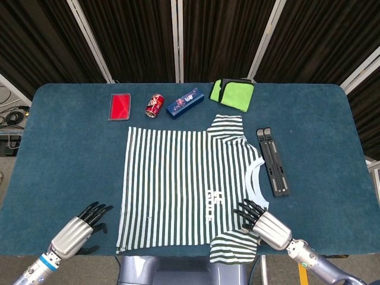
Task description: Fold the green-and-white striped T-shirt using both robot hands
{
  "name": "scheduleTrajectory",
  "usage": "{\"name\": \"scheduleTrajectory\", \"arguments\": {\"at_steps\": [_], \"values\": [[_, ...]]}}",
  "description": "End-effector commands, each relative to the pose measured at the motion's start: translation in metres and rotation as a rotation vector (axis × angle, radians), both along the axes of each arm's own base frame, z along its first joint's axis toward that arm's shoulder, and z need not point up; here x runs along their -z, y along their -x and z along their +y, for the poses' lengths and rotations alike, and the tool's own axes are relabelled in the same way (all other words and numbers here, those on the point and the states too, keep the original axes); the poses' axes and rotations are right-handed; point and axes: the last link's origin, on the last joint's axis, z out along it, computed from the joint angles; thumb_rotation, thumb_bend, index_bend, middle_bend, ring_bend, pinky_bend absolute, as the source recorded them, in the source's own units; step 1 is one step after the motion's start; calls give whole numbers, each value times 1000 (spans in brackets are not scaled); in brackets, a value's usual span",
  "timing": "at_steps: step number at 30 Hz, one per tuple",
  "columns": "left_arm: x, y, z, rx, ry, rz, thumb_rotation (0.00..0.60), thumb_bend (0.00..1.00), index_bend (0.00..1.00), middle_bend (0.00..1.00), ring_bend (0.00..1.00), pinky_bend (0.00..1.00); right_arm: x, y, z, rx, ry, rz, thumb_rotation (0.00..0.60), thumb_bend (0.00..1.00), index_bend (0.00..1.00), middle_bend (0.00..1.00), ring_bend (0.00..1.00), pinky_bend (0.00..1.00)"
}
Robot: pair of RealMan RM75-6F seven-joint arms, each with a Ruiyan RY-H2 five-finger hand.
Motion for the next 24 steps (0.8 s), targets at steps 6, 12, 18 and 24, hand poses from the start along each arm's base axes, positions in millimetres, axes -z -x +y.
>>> {"name": "scheduleTrajectory", "arguments": {"at_steps": [6, 12, 18, 24], "values": [[27, -10, 1, 16, 63, -42, 600, 192, 474, 0, 0, 0, 0, 2, 0, 13, 2, -8, 600, 404, 723, 133, 0, 0], [44, -17, 1, 20, 125, -83, 600, 187, 505, 0, 0, 0, 0, 2, -2, 24, 5, -22, 600, 405, 723, 135, 0, 0], [53, -16, 2, 21, 141, -81, 600, 184, 505, 0, 0, 0, -1, 1, -2, 20, 10, -33, 600, 405, 724, 140, 0, 0], [56, -15, 3, 3, 145, -89, 600, 182, 505, 0, 0, 0, -1, 2, -2, 19, 10, -33, 600, 405, 724, 141, 0, 0]]}}
